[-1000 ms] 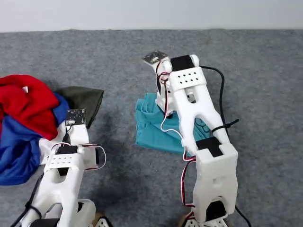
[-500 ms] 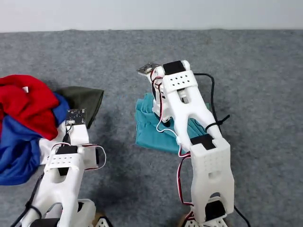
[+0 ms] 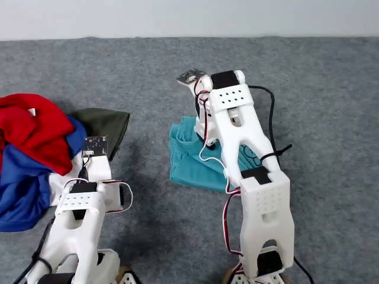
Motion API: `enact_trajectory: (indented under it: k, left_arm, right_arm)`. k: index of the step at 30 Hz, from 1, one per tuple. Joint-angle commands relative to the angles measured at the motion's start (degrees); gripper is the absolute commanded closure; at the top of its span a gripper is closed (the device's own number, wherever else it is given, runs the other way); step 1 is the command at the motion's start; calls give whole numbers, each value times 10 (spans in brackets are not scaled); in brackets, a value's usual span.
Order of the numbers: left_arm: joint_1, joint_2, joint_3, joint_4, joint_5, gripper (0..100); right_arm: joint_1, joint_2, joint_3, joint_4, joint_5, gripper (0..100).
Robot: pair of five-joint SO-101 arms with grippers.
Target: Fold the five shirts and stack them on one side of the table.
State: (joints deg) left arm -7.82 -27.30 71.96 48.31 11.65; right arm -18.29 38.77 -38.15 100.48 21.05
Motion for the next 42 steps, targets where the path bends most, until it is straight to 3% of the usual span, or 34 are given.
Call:
enact_trajectory:
  k: [1,15,20,24,35,42]
  left_arm:
    - [7,0,6,16,-7,985]
    - [7,0,6,16,-7,985]
    - [7,0,6,16,-7,985]
    - [7,0,6,16,-7,985]
    - [7,0,6,16,-7,985]
    - [7,0,6,16,-7,985]
  right_arm:
    - [10,8,-33,20,4,829]
    - [19,94,-127,23,6,835]
    - [7,93,-127,25,28,951]
    - [-14,59,-124,25,29,970]
    - [-94,-116,103,25,45,970]
    - [-192,-161,196,24,41,936]
